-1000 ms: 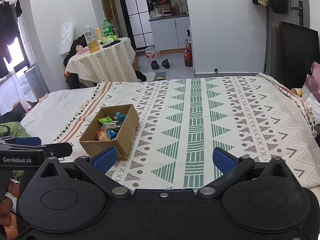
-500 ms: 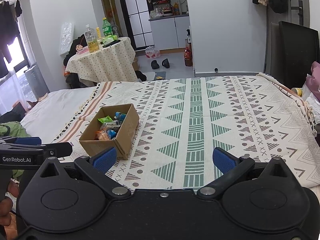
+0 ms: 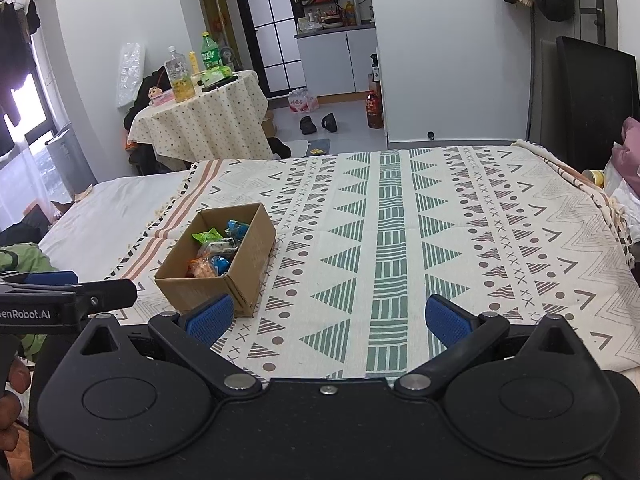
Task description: Organize snacks
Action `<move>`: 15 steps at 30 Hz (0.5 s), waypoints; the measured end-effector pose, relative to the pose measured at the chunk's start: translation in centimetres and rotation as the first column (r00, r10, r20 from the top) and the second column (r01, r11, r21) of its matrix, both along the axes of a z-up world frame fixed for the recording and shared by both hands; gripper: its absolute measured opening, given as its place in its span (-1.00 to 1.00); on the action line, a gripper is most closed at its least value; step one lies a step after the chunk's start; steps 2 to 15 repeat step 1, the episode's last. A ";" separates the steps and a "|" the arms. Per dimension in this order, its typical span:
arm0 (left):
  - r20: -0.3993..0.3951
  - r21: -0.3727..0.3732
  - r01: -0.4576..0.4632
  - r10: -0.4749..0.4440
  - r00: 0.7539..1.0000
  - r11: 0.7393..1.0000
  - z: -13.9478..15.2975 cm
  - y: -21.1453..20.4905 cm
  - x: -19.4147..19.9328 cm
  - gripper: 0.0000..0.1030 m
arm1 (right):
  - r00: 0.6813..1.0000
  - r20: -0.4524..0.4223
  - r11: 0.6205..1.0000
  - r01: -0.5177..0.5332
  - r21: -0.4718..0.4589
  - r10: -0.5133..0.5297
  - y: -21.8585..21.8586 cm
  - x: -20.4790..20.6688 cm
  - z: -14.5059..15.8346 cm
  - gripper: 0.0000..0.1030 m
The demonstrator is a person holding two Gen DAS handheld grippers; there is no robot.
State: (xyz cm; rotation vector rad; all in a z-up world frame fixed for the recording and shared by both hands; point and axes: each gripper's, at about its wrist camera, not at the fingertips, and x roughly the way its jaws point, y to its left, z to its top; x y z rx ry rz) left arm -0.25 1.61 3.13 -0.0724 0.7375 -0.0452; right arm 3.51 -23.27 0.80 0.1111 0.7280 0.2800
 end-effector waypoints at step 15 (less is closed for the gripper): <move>0.000 -0.005 -0.001 0.001 1.000 1.000 0.0 0.1 0.1 1.00 | 1.000 0.000 1.000 0.000 0.001 0.000 0.0 0.0 -0.1 1.00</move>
